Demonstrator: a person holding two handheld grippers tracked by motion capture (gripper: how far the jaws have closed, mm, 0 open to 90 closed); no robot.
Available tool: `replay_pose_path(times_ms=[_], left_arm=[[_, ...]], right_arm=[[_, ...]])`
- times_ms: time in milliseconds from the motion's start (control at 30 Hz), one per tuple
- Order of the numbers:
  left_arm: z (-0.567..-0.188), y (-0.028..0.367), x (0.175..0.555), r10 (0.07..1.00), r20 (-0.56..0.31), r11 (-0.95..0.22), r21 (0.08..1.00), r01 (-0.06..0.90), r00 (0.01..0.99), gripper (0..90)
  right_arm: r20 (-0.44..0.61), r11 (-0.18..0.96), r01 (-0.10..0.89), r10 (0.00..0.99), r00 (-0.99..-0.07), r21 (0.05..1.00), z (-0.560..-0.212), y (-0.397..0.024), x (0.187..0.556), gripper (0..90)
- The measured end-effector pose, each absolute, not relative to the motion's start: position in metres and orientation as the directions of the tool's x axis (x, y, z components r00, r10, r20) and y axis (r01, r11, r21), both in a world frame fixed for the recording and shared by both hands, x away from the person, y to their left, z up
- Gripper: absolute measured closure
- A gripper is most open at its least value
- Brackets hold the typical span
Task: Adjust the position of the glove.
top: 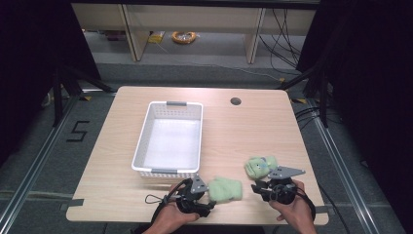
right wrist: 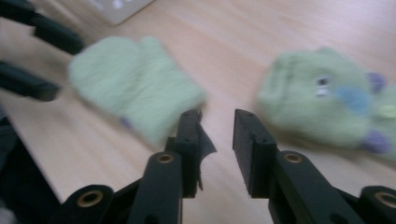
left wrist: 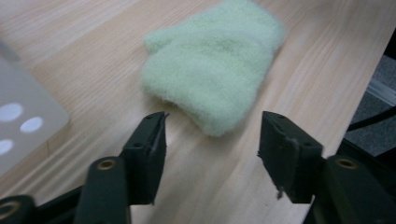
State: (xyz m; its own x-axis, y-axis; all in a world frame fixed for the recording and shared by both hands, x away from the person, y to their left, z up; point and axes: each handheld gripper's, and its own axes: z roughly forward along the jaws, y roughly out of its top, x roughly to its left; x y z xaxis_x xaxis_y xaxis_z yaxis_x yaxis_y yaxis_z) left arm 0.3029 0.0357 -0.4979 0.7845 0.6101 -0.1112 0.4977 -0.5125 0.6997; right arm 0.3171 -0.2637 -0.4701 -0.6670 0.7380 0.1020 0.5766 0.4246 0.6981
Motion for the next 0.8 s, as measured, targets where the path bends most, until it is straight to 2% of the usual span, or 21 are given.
replay_pose_path(times_ms=[167,200,233,300,633,700,733,767,800], left_arm=[[-0.493,0.046,0.294,0.633,-0.151,-0.46,0.715,0.526,0.759,34.9],[-0.491,0.049,0.294,0.624,-0.13,-0.481,0.714,0.509,0.771,34.0],[-0.491,0.05,0.292,0.637,-0.158,-0.451,0.717,0.531,0.754,33.4],[-0.49,0.054,0.29,0.63,-0.159,-0.453,0.72,0.526,0.76,32.1],[-0.492,0.061,0.283,0.641,-0.196,-0.415,0.725,0.55,0.742,28.4],[-0.493,0.061,0.283,0.645,-0.203,-0.412,0.719,0.559,0.736,28.2],[-0.494,0.061,0.283,0.643,-0.202,-0.413,0.721,0.557,0.739,28.2],[-0.494,0.061,0.283,0.643,-0.202,-0.413,0.721,0.557,0.739,28.2],[-0.493,0.062,0.283,0.639,-0.196,-0.421,0.72,0.552,0.743,28.1]], right_arm=[[0.073,0.411,0.584,0.772,-0.631,0.699,-0.463,-0.277,0.335,67.0],[0.057,0.41,0.581,0.782,-0.621,0.703,-0.462,-0.28,0.338,66.8],[0.055,0.408,0.594,0.792,-0.608,0.693,-0.461,-0.282,0.341,66.0],[0.068,0.378,0.617,0.816,-0.575,0.69,-0.46,-0.284,0.347,65.5],[0.055,0.384,0.625,0.823,-0.565,0.68,-0.468,-0.291,0.381,62.3],[0.084,0.359,0.677,0.845,-0.528,0.642,-0.472,-0.287,0.387,61.4],[0.077,0.37,0.673,0.841,-0.536,0.641,-0.474,-0.288,0.389,61.5],[0.049,0.394,0.645,0.829,-0.556,0.655,-0.477,-0.289,0.392,61.5],[0.075,0.358,0.644,0.836,-0.544,0.676,-0.481,-0.286,0.394,62.0]])
